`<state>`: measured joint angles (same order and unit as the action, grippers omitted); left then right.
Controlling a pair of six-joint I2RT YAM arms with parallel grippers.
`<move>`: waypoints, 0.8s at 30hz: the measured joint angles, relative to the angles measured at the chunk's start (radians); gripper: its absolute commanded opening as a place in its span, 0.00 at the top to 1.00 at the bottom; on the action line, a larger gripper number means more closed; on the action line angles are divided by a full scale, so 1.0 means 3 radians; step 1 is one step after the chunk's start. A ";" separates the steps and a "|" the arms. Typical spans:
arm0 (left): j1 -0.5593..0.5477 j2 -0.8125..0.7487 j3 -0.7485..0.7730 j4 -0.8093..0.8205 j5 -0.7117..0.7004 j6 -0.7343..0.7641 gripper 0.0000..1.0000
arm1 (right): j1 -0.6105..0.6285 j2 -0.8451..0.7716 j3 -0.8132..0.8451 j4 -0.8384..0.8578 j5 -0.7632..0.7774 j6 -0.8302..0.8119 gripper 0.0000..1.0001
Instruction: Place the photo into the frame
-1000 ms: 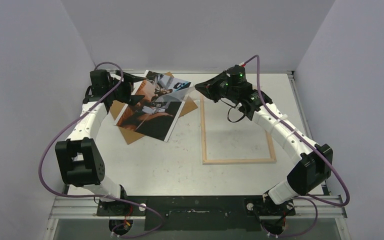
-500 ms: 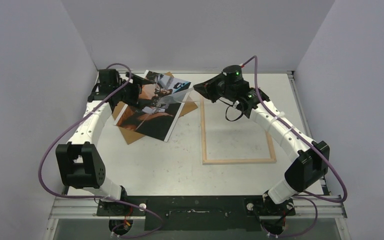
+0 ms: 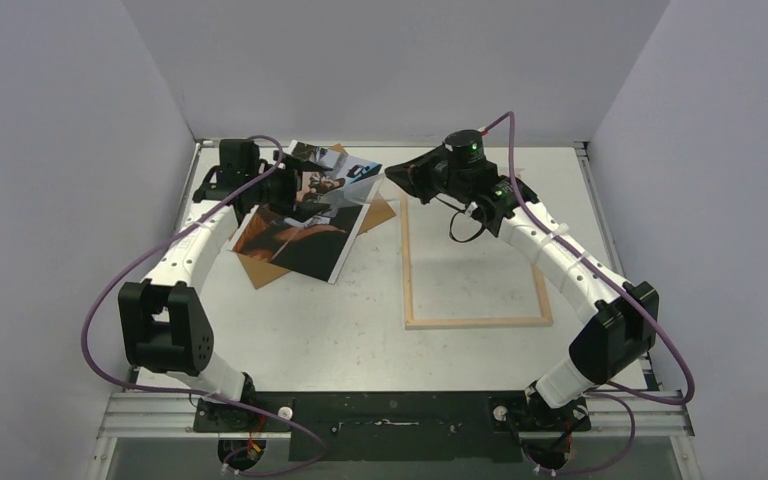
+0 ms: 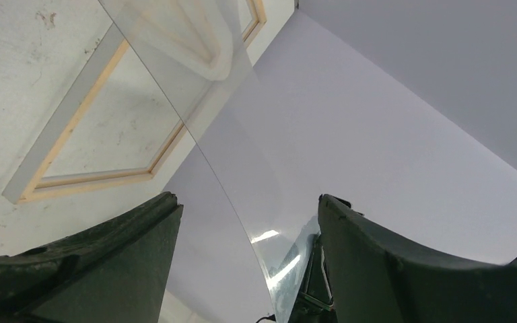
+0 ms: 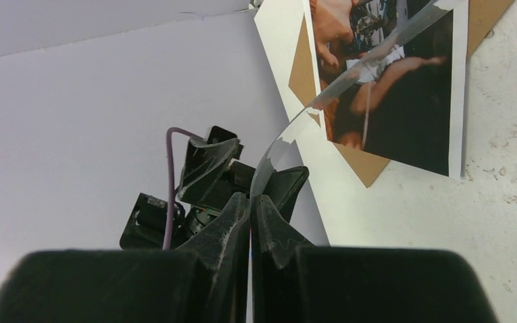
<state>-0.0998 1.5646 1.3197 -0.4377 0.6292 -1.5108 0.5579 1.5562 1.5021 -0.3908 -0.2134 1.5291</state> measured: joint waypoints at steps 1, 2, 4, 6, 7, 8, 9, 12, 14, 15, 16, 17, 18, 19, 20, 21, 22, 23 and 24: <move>-0.0020 0.0014 0.0000 0.0001 0.0013 -0.0034 0.35 | 0.0001 0.0000 0.0000 0.0017 0.0000 0.0006 1.00; -0.0039 0.0032 0.0000 0.0004 0.0020 -0.0081 0.38 | 0.0001 0.0000 0.0000 0.0038 0.0000 0.0009 1.00; -0.0081 0.0083 0.0000 0.0027 0.0037 -0.0179 0.47 | 0.0006 0.0000 0.0000 0.0078 0.0000 0.0018 1.00; -0.0126 0.0145 0.0000 0.0069 0.0038 -0.0267 0.56 | 0.0014 0.0000 -0.0003 0.0122 0.0000 0.0029 1.00; -0.0139 0.0170 0.0000 0.0079 0.0038 -0.0304 0.59 | 0.0018 0.0000 -0.0004 0.0135 0.0000 0.0033 1.00; -0.0159 0.0201 0.0000 0.0093 0.0037 -0.0348 0.64 | 0.0027 0.0000 -0.0010 0.0155 -0.0001 0.0042 1.00; -0.0169 0.0220 0.0000 0.0102 0.0034 -0.0370 0.67 | 0.0033 0.0000 -0.0015 0.0165 -0.0003 0.0045 1.00; -0.0187 0.0263 0.0000 0.0106 -0.0014 -0.0440 0.79 | 0.0061 -0.0001 -0.0043 0.0175 0.0005 0.0067 1.00; -0.0191 0.0286 0.0015 0.0103 -0.0071 -0.0463 0.83 | 0.0083 -0.0001 -0.0047 0.0174 0.0041 0.0071 1.00; -0.0191 0.0298 0.0024 0.0106 -0.0093 -0.0473 0.85 | 0.0090 -0.0001 -0.0047 0.0174 0.0061 0.0074 1.00; -0.0191 0.0304 0.0034 0.0104 -0.0106 -0.0482 0.88 | 0.0098 -0.0004 -0.0048 0.0173 0.0080 0.0078 1.00; -0.0193 0.0309 0.0047 0.0104 -0.0126 -0.0493 0.90 | 0.0104 -0.0009 -0.0055 0.0173 0.0099 0.0081 1.00; -0.0197 0.0317 0.0064 0.0104 -0.0149 -0.0510 0.92 | 0.0108 -0.0018 -0.0067 0.0174 0.0117 0.0083 0.99; -0.0201 0.0322 0.0081 0.0109 -0.0168 -0.0519 0.94 | 0.0109 -0.0029 -0.0080 0.0170 0.0128 0.0085 0.94; -0.0202 0.0329 0.0093 0.0123 -0.0178 -0.0528 0.96 | 0.0109 -0.0043 -0.0097 0.0160 0.0141 0.0093 0.87; -0.0206 0.0333 0.0098 0.0150 -0.0187 -0.0537 0.99 | 0.0109 -0.0052 -0.0104 0.0148 0.0146 0.0099 0.76; -0.0209 0.0337 0.0099 0.0186 -0.0196 -0.0544 1.00 | 0.0109 -0.0055 -0.0111 0.0148 0.0145 0.0109 0.68; -0.0211 0.0341 0.0099 0.0224 -0.0217 -0.0552 1.00 | 0.0111 -0.0055 -0.0113 0.0150 0.0140 0.0118 0.62; -0.0212 0.0346 0.0099 0.0252 -0.0230 -0.0554 1.00 | 0.0113 -0.0056 -0.0117 0.0153 0.0135 0.0123 0.55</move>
<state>-0.1635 1.6684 1.3495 -0.3622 0.5602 -1.6772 0.5919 1.5394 1.4670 -0.3450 -0.1730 1.5661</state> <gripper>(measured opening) 0.018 0.286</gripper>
